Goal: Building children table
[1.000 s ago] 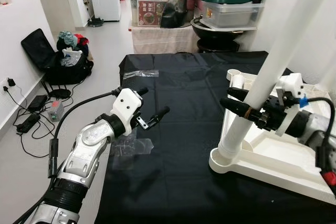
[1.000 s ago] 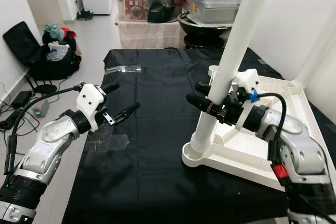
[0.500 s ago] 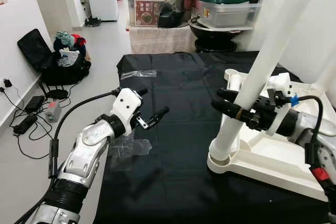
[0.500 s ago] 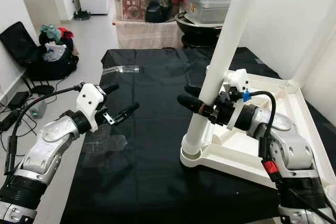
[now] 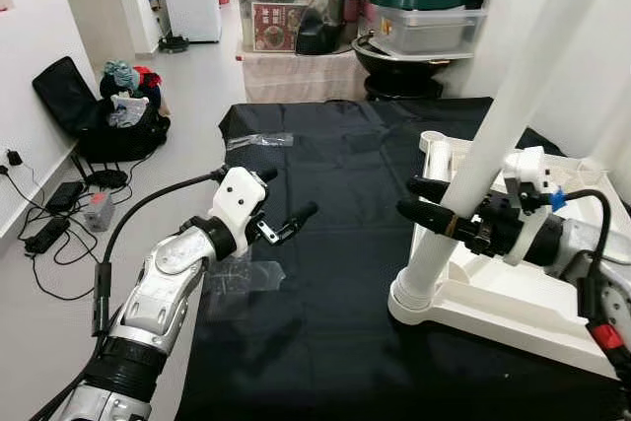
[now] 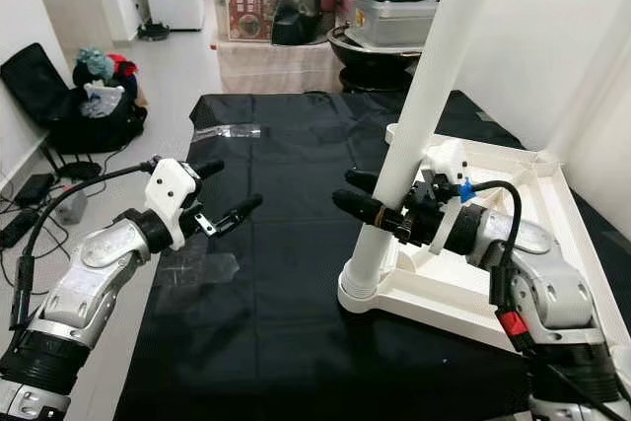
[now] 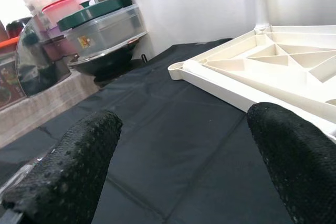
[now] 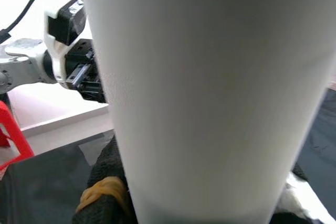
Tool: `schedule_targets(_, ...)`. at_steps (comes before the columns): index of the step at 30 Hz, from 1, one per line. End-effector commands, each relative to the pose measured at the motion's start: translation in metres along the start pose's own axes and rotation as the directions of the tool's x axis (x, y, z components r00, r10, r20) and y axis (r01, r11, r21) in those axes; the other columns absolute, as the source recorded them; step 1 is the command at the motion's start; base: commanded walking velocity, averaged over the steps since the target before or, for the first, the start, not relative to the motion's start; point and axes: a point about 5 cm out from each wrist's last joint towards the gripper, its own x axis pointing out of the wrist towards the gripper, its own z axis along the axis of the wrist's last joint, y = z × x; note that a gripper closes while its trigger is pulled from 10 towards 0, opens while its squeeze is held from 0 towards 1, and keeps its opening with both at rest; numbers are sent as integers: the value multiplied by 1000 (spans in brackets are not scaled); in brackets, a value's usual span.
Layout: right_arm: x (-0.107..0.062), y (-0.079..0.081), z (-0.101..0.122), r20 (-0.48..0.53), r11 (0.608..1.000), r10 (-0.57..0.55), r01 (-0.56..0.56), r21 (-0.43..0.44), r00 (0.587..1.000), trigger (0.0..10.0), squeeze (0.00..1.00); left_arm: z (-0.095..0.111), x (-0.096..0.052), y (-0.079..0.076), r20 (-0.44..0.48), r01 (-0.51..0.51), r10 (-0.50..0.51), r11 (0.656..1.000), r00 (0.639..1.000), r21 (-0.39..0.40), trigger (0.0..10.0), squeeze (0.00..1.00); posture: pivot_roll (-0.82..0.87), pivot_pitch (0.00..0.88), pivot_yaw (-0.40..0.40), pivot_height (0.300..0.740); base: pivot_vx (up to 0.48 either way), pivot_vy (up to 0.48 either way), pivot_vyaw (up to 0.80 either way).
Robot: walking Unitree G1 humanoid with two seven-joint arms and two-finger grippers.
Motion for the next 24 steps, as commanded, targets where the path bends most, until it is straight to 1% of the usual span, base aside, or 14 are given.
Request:
schedule_targets(1,1,6,-22,-78,994,48,-40,97,996,0,0,-5,-2,-1,-19,2,-2,1000,1000,-27,10000,0,9,0,-31,740,0,0,0)
schedule_targets(4,4,6,-23,-82,994,66,-57,98,995,0,0,-5,-2,-1,-20,1,-2,999,1000,-34,10000,0,10,0,-31,740,0,0,0)
schedule_targets(6,13,7,-21,-75,992,94,-86,93,993,0,0,-6,-2,-1,-22,2,-3,999,1000,-37,10000,0,14,0,-34,740,0,0,0)
schedule_targets(7,13,7,-21,-75,992,94,-86,93,993,0,0,-6,-2,-1,-22,2,-3,999,1000,-37,10000,0,14,0,-34,740,0,0,0)
schedule_targets(9,20,8,-20,-69,990,117,-111,91,991,0,0,-6,-2,-1,-24,3,-4,999,1000,-38,10000,0,17,0,-36,740,0,0,0)
schedule_targets(11,23,9,-20,-68,989,126,-119,92,990,0,0,-6,-2,-2,-24,3,-4,999,1000,-39,10000,0,17,0,-36,740,0,0,0)
schedule_targets(12,28,8,-22,-64,987,130,-124,98,989,0,0,-6,-2,-1,-27,2,-3,999,1000,-38,10000,0,25,0,-44,740,0,0,0)
schedule_targets(13,28,8,-22,-64,987,130,-124,98,989,0,0,-6,-2,-1,-27,2,-3,999,1000,-38,10000,0,25,0,-44,740,0,0,0)
schedule_targets(15,37,9,-26,-58,986,134,-127,105,989,0,0,-7,-3,-1,-32,-1,-1,999,999,-37,10000,0,33,0,-50,740,0,0,0)
schedule_targets(17,44,7,-29,-27,990,85,-81,116,996,0,0,-8,-6,-1,-40,-8,7,999,999,-36,10000,0,38,0,-55,740,0,0,0)
schedule_targets(18,44,7,-29,-27,990,85,-81,116,996,0,0,-8,-6,-1,-40,-8,7,999,999,-36,10000,0,38,0,-55,740,0,0,0)
schedule_targets(21,45,5,-32,-10,992,38,-36,124,999,0,0,-9,-7,-1,-45,-11,9,999,999,-36,10000,0,37,0,-56,740,0,0,0)
schedule_targets(22,43,3,-35,2,991,-4,3,135,1000,0,0,-10,-8,-1,-49,-12,10,999,999,-37,10000,0,34,0,-56,740,0,0,0)
schedule_targets(24,42,3,-36,6,990,-17,16,140,1000,0,0,-11,-8,-1,-51,-12,10,999,999,-37,10000,0,34,0,-56,740,0,0,0)
